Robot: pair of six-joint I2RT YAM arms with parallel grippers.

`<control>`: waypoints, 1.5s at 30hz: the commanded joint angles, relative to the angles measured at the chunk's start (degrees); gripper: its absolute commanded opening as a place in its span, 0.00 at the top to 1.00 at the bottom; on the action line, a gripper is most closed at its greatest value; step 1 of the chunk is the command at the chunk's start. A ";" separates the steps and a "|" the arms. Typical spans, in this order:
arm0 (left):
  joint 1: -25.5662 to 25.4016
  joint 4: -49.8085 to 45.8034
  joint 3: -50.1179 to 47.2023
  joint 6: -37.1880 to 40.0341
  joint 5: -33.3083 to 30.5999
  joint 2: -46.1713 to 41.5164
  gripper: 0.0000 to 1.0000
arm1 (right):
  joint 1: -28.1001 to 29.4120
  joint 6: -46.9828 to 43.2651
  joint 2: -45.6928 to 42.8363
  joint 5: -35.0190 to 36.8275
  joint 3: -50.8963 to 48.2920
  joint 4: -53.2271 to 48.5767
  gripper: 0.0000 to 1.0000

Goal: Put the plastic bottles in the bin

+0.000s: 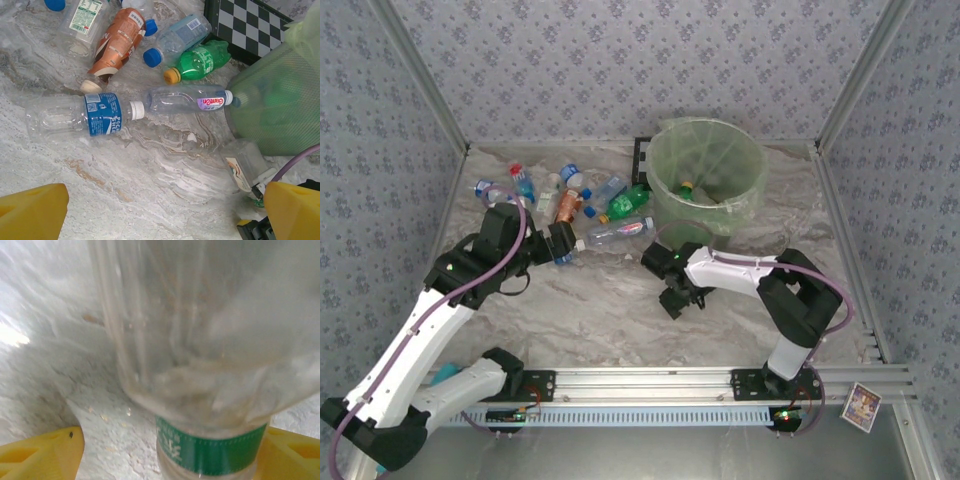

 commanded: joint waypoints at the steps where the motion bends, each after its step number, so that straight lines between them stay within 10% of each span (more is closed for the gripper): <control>1: 0.18 -1.09 2.61 0.36 -1.55 -0.23 0.00 | -0.65 0.21 0.47 1.72 3.18 3.17 0.18; 16: 0.20 -1.62 2.66 1.30 -1.54 -0.22 0.00 | -2.00 1.07 2.59 -1.02 2.21 3.58 0.29; 30: 0.18 -0.53 1.39 1.41 -1.14 -1.45 0.00 | 2.70 3.89 -2.61 2.70 4.82 -1.36 0.63; 45: 0.31 2.08 0.57 6.67 -0.09 -3.54 0.00 | 10.88 10.41 -7.84 12.95 29.01 -17.94 0.65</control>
